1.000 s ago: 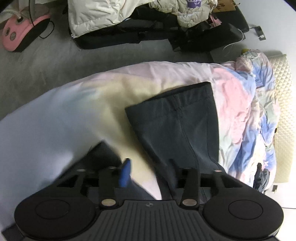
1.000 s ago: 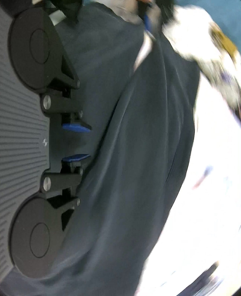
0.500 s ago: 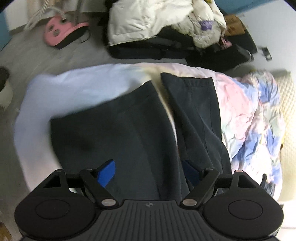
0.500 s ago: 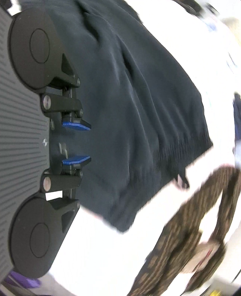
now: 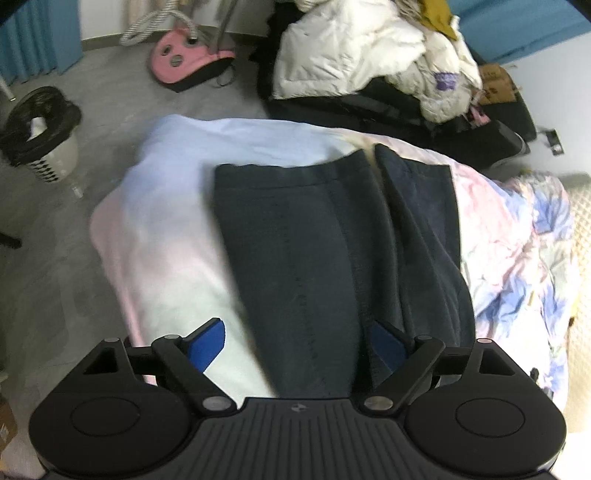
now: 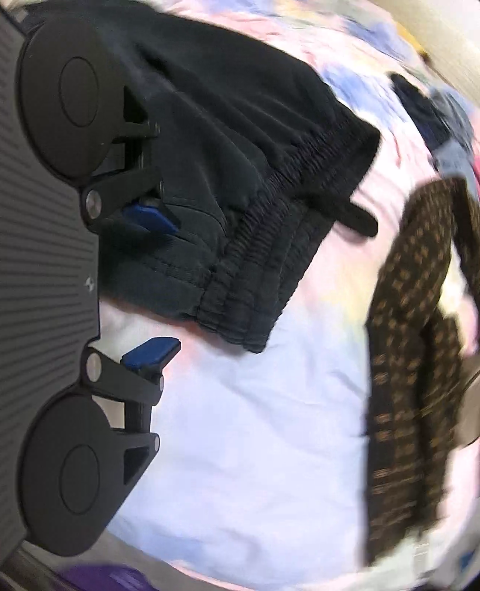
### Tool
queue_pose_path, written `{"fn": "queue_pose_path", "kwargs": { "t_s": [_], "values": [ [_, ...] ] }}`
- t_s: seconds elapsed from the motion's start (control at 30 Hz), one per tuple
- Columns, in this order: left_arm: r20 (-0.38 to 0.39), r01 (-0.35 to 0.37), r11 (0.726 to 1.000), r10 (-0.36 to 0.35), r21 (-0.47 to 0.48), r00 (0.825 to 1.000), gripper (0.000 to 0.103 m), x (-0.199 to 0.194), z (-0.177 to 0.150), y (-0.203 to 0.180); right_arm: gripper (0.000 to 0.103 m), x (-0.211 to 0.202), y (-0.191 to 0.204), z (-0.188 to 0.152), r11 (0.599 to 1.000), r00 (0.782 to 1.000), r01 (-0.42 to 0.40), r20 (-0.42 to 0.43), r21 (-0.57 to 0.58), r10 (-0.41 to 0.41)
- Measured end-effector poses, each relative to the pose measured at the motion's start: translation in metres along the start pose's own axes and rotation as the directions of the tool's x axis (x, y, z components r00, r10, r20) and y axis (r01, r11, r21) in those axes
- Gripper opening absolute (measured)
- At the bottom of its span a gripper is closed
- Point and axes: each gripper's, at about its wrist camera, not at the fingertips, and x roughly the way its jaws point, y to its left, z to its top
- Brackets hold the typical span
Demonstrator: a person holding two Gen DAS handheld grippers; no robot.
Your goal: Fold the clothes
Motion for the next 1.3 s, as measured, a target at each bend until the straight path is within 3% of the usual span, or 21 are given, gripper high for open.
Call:
{"fn": "queue_pose_path", "kwargs": {
  "t_s": [0.1, 0.23, 0.33, 0.4, 0.53, 0.8, 0.87, 0.97, 1.1, 1.23, 1.3],
  "values": [
    [0.011, -0.009, 0.998, 0.010, -0.067, 1.000, 0.090, -0.009, -0.003, 0.017, 0.064, 0.019, -0.010, 0.001, 0.988, 0.998, -0.053, -0.025, 0.142, 0.057],
    [0.029, -0.003, 0.989, 0.008, -0.151, 1.000, 0.090, -0.020, -0.007, 0.038, 0.061, 0.044, -0.022, -0.003, 0.932, 0.993, -0.100, -0.025, 0.347, 0.116],
    [0.049, 0.033, 0.975, -0.022, -0.221, 0.999, 0.090, -0.023, -0.009, 0.051, 0.040, 0.045, -0.015, -0.004, 0.932, 0.992, -0.119, -0.008, 0.342, 0.129],
    [0.059, 0.055, 0.963, -0.041, -0.264, 0.997, 0.090, -0.020, -0.010, 0.058, 0.019, 0.040, -0.010, -0.002, 0.942, 0.993, -0.116, 0.007, 0.316, 0.121],
    [0.051, 0.082, 0.939, -0.069, -0.333, 0.996, 0.090, -0.002, -0.012, 0.066, 0.006, 0.019, -0.006, 0.002, 0.949, 0.995, -0.095, 0.060, 0.302, 0.080],
    [0.028, 0.107, 0.882, -0.105, -0.460, 0.994, 0.089, 0.054, -0.002, 0.076, 0.005, -0.022, 0.000, 0.010, 0.948, 0.990, -0.065, 0.140, 0.310, 0.022],
    [0.015, 0.100, 0.858, -0.107, -0.503, 0.994, 0.081, 0.070, 0.003, 0.082, 0.005, -0.030, 0.008, 0.010, 0.949, 0.988, -0.055, 0.152, 0.310, 0.008],
    [0.029, 0.132, 0.833, -0.138, -0.538, 0.990, 0.079, 0.088, 0.012, 0.084, 0.005, -0.040, 0.020, 0.010, 0.950, 0.987, -0.034, 0.159, 0.310, -0.017],
    [0.022, 0.127, 0.835, -0.137, -0.536, 0.990, 0.074, 0.110, 0.030, 0.078, 0.006, -0.053, 0.040, 0.009, 0.953, 0.983, -0.017, 0.178, 0.303, -0.039],
    [0.002, 0.102, 0.835, -0.120, -0.541, 0.993, 0.054, 0.130, 0.043, 0.075, 0.006, -0.059, 0.059, 0.009, 0.961, 0.980, 0.023, 0.186, 0.276, -0.077],
    [-0.009, 0.085, 0.851, -0.104, -0.518, 0.994, 0.034, 0.131, 0.048, 0.069, 0.007, -0.059, 0.065, 0.008, 0.962, 0.978, 0.036, 0.188, 0.272, -0.090]
  ]
}}
